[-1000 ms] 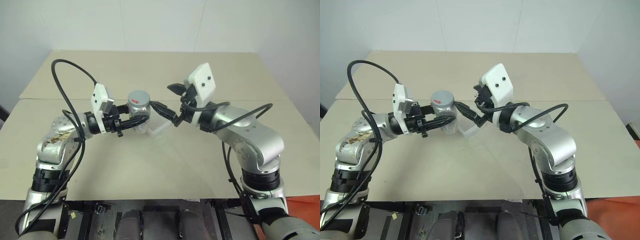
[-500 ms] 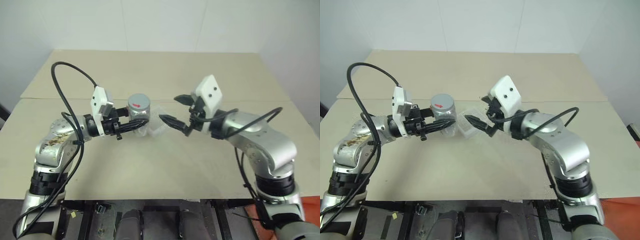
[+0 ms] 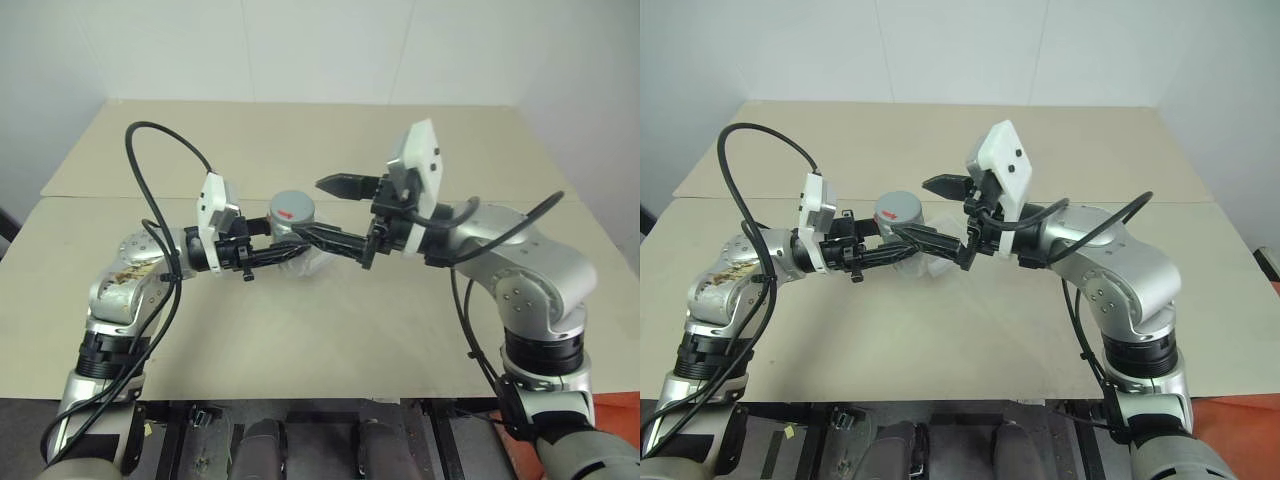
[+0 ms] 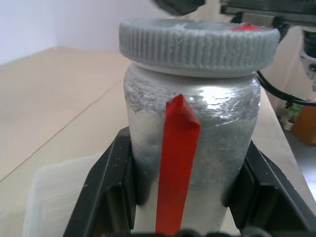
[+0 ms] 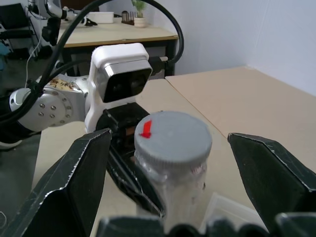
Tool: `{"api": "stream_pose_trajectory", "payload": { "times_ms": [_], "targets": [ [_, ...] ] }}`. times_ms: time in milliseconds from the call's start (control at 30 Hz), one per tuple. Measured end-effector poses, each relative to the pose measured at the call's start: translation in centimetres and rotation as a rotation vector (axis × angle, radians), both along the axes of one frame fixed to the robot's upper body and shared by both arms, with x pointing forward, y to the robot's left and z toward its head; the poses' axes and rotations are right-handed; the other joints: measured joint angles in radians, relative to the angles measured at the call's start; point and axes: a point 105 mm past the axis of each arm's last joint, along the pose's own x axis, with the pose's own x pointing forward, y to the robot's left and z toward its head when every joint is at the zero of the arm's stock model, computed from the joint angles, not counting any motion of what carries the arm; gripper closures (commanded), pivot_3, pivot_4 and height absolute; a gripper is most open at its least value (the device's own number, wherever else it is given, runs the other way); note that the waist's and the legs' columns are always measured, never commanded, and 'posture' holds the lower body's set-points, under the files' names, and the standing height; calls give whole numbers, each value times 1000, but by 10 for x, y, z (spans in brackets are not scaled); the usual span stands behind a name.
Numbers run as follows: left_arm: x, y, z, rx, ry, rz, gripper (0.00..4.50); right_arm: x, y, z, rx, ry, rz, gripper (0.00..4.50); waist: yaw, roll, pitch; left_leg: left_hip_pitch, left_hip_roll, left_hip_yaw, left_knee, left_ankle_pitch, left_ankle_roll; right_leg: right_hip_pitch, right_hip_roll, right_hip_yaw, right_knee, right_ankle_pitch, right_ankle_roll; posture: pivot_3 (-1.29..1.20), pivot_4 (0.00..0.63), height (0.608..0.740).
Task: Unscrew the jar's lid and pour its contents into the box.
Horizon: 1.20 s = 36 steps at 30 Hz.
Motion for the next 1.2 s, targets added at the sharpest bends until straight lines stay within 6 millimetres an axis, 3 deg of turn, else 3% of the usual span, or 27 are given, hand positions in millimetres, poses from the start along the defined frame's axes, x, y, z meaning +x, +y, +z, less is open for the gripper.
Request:
{"api": "stream_pose_trajectory", "payload": {
  "times_ms": [633,733,833,867,1200],
  "targets": [
    [-1,-2,0,13,-5,-23,2263,15,16,-6,34,47,-17,87,-1,0,0,0,0,0,0,0,0,0,0,0,1,0,0,0,150,740],
    [-1,-2,0,16,-6,-22,2263,15,17,-6,37,48,-13,653,-2,0,0,0,0,0,0,0,0,0,0,0,1,0,0,0,150,740],
    [-1,-2,-1,18,-6,-19,2263,13,18,-5,43,49,1,1638,-2,0,0,0,0,0,0,0,0,0,0,0,1,0,0,0,150,740],
    [-1,-2,-1,18,-6,-19,2263,12,18,-5,43,47,3,1739,-1,0,0,0,0,0,0,0,0,0,0,0,1,0,0,0,150,740],
    [-1,-1,0,23,-7,-18,2263,12,18,-3,51,49,8,1739,-2,0,0,0,0,0,0,0,0,-1,0,0,6,0,0,0,150,740]
  ]
}}
